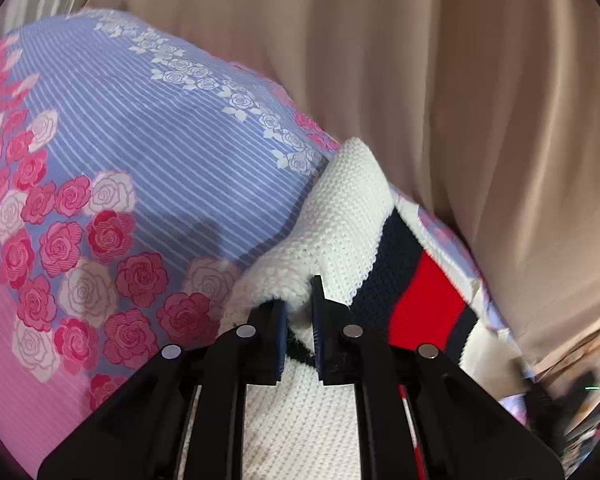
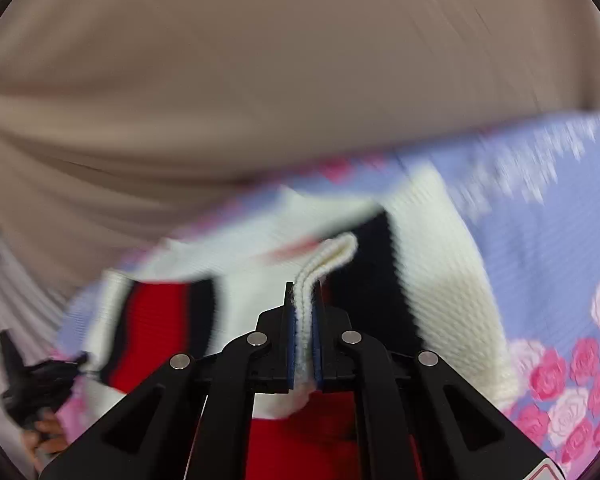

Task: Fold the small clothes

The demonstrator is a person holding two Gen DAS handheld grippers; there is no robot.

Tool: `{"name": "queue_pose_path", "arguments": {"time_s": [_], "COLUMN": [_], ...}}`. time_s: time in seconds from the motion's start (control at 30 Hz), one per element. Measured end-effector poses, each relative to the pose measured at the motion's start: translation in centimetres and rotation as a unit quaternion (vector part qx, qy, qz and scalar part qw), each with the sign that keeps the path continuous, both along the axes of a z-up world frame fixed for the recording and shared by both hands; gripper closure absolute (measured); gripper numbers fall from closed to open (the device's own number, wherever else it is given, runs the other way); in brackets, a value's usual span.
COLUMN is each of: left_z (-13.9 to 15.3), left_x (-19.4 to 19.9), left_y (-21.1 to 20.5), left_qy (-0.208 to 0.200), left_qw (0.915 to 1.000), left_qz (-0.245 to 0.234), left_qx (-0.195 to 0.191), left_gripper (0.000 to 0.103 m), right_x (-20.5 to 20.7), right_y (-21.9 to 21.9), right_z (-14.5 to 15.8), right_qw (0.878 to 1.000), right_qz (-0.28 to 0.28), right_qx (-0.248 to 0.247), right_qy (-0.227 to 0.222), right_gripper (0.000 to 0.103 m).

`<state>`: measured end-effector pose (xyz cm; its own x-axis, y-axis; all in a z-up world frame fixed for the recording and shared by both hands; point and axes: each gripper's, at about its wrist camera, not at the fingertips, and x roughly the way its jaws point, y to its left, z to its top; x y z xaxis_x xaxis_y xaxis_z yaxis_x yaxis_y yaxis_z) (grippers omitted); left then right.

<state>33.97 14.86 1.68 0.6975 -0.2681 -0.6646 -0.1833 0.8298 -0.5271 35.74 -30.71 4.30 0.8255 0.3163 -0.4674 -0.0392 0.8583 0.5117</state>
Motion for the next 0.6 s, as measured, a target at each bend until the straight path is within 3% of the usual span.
{"name": "queue_pose_path", "arguments": {"time_s": [0.03, 0.07, 0.13, 0.17, 0.23, 0.3, 0.33, 0.37, 0.43, 0.6], "left_z": [-0.3, -0.7, -1.8, -2.4, -2.4, -2.0, -2.1, -2.1, -2.1, -1.9], "left_x": [0.1, 0.1, 0.4, 0.6, 0.1, -0.2, -0.3, -0.5, -0.6, -0.9], "left_y": [-0.2, -0.4, -1.0, -1.2, -1.7, -2.5, -2.6, -2.6, -2.8, -3.6], "left_qy": [0.000, 0.001, 0.006, 0.008, -0.003, -0.011, -0.013, -0.014, -0.017, -0.021], "left_qw": [0.9999, 0.9998, 0.9992, 0.9992, 0.9979, 0.9955, 0.9952, 0.9951, 0.9946, 0.9933], "left_qz": [0.003, 0.008, 0.015, 0.014, 0.013, 0.011, 0.011, 0.010, 0.009, 0.010], "left_qx": [0.010, 0.019, 0.036, 0.038, 0.064, 0.094, 0.097, 0.097, 0.102, 0.113], "left_gripper": [0.093, 0.093, 0.093, 0.093, 0.093, 0.093, 0.093, 0.093, 0.093, 0.092], "right_x": [-0.9, -0.7, 2.6, 3.4, 2.3, 0.2, -0.3, 0.2, 2.2, 0.4], "right_y": [-0.6, -1.0, -1.8, -2.2, -2.6, -2.2, -2.0, -1.8, -1.7, -1.4], "right_z": [0.3, -0.2, -4.7, -6.5, -5.8, -3.0, -2.6, -3.2, -6.4, -4.7], "right_qw": [1.000, 1.000, 0.989, 0.982, 0.988, 0.997, 0.997, 0.993, 0.982, 0.979], "right_qz": [-0.005, -0.022, -0.054, -0.055, -0.051, -0.032, -0.032, -0.040, -0.044, -0.074], "right_qx": [0.006, -0.011, -0.091, -0.097, -0.073, -0.049, -0.059, -0.092, -0.121, -0.135], "right_qy": [-0.024, -0.014, 0.107, 0.150, 0.125, 0.055, 0.043, 0.062, 0.140, 0.132], "right_gripper": [0.097, 0.097, 0.097, 0.097, 0.097, 0.097, 0.097, 0.097, 0.097, 0.095]}}
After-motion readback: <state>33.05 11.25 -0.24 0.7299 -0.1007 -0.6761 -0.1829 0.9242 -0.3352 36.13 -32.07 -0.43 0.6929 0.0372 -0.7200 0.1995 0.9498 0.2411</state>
